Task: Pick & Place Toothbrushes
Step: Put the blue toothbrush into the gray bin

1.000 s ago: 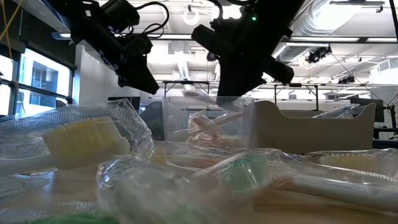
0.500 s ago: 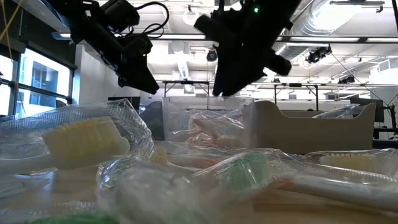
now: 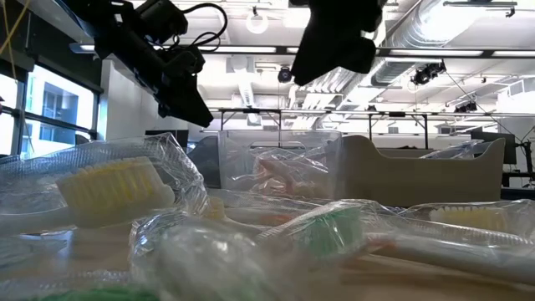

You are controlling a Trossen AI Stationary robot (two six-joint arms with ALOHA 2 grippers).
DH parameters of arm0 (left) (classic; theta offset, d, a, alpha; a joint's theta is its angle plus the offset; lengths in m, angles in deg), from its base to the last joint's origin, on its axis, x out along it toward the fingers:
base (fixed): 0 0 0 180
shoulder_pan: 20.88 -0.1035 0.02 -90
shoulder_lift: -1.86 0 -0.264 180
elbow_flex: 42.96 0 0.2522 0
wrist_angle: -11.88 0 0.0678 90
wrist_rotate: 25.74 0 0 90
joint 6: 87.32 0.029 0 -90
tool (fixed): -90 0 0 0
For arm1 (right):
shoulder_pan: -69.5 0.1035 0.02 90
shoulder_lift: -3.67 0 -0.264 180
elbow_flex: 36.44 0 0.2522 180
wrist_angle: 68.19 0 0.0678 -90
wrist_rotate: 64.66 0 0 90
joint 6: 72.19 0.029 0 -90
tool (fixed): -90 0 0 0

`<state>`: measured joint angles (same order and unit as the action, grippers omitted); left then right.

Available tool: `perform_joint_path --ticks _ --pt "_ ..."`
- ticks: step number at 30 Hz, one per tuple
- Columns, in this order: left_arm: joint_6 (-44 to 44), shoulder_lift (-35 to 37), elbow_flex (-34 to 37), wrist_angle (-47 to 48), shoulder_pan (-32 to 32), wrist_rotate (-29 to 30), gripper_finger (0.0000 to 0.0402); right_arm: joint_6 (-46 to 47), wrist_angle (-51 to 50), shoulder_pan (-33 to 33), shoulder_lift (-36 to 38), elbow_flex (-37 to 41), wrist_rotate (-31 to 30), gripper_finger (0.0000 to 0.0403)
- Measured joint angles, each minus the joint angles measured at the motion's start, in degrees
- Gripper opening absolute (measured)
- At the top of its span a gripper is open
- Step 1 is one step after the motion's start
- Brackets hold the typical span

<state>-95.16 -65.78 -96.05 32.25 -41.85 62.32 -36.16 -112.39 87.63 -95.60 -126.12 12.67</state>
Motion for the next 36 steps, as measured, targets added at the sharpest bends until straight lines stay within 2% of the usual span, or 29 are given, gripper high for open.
perform_joint_path --ticks 3,6,17,25,28,36 --pt "0.0 0.0 0.0 0.0 0.0 0.0 0.0155 -2.0 -0.3 0.3 0.0 0.0 5.7 0.0059" --pt "0.0 0.0 0.0 0.0 0.0 0.0 0.0155 -2.8 -0.8 0.9 0.0 0.0 8.8 0.0057" --pt "0.0 0.0 0.0 0.7 0.0 0.0 0.0155 -2.7 -4.2 5.5 -0.5 0.0 8.1 0.0028" --pt "0.0 0.0 0.0 0.9 0.0 0.0 0.0155 0.0 -6.2 7.4 -0.5 0.0 3.7 0.0029" --pt "0.0 0.0 0.0 0.9 0.0 0.0 0.0155 0.2 -6.9 7.5 -0.5 0.0 3.6 0.0045" --pt "0.0 0.0 0.0 0.8 0.0 0.0 0.0155 -1.3 -7.8 7.5 -1.0 0.0 0.9 0.0127"
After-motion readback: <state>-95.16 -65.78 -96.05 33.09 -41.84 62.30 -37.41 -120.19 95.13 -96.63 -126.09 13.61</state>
